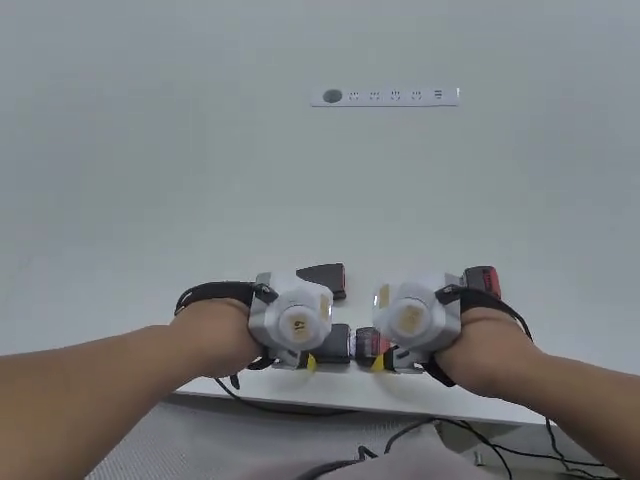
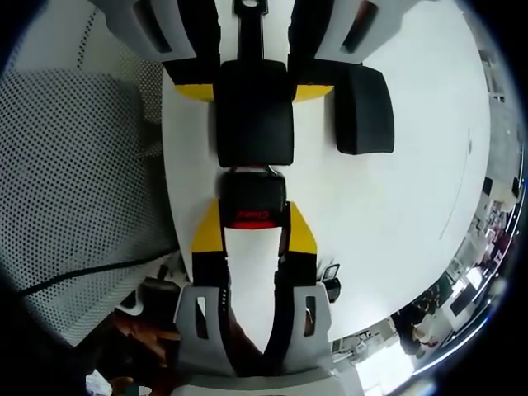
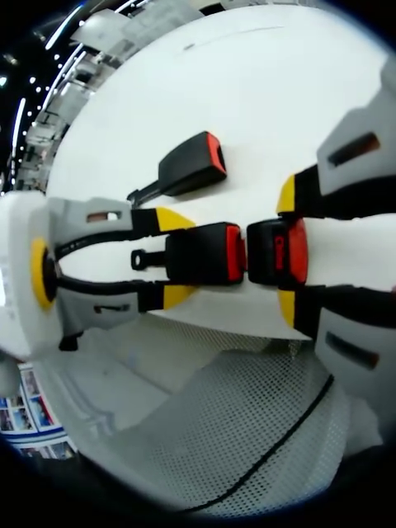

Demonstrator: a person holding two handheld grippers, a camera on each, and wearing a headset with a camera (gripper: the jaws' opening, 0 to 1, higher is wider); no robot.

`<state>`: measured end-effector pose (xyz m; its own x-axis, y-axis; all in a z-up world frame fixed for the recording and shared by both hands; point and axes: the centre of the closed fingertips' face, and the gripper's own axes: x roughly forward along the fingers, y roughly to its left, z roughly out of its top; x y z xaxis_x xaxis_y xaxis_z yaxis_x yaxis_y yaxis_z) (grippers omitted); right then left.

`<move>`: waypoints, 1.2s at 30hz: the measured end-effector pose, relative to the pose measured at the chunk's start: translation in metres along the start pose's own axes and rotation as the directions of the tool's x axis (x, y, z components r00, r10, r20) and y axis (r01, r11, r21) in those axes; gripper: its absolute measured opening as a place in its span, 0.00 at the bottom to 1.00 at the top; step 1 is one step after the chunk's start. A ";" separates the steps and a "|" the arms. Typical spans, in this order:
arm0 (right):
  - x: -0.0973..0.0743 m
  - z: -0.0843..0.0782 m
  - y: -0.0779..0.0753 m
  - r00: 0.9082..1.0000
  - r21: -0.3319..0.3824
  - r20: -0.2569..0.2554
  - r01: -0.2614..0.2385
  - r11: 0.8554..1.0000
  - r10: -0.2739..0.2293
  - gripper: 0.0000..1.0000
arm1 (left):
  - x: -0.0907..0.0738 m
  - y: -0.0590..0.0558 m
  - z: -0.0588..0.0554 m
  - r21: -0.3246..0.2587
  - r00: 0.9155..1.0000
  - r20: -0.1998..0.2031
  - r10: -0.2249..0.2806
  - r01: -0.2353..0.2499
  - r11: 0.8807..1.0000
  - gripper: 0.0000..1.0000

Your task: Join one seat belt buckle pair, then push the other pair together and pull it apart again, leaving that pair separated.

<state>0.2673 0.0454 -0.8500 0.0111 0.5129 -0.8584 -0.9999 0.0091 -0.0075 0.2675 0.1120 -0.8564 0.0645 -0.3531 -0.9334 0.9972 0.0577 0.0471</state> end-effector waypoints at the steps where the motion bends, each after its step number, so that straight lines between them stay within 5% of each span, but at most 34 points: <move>1: 0.000 -0.001 0.000 1.000 0.000 0.000 -0.001 1.000 0.001 0.27 | 0.000 0.000 0.000 -0.003 1.000 0.003 0.001 -0.001 1.000 0.31; 13: -0.002 -0.003 -0.003 0.999 0.020 0.030 -0.028 0.999 0.027 0.28 | 0.000 0.004 -0.002 -0.009 1.000 0.019 -0.001 0.001 1.000 0.31; 28: -0.001 0.000 -0.003 0.999 0.040 0.033 -0.038 0.998 0.037 0.33 | 0.002 0.002 -0.002 -0.045 1.000 -0.011 -0.015 0.014 0.999 0.34; 31: -0.002 0.002 -0.003 0.998 0.038 0.045 -0.036 0.999 0.034 0.33 | 0.001 0.002 -0.004 -0.014 1.000 -0.021 -0.019 0.019 1.000 0.34; 36: -0.004 0.007 -0.003 0.998 0.053 0.055 -0.030 0.998 0.027 0.33 | -0.004 0.003 -0.009 -0.095 0.999 -0.047 -0.007 0.002 0.996 0.34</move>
<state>0.2703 0.0497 -0.8430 -0.0160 0.5590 -0.8290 -0.9982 0.0393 0.0457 0.2698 0.1223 -0.8562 0.0557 -0.3093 -0.9493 0.9894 0.1450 0.0108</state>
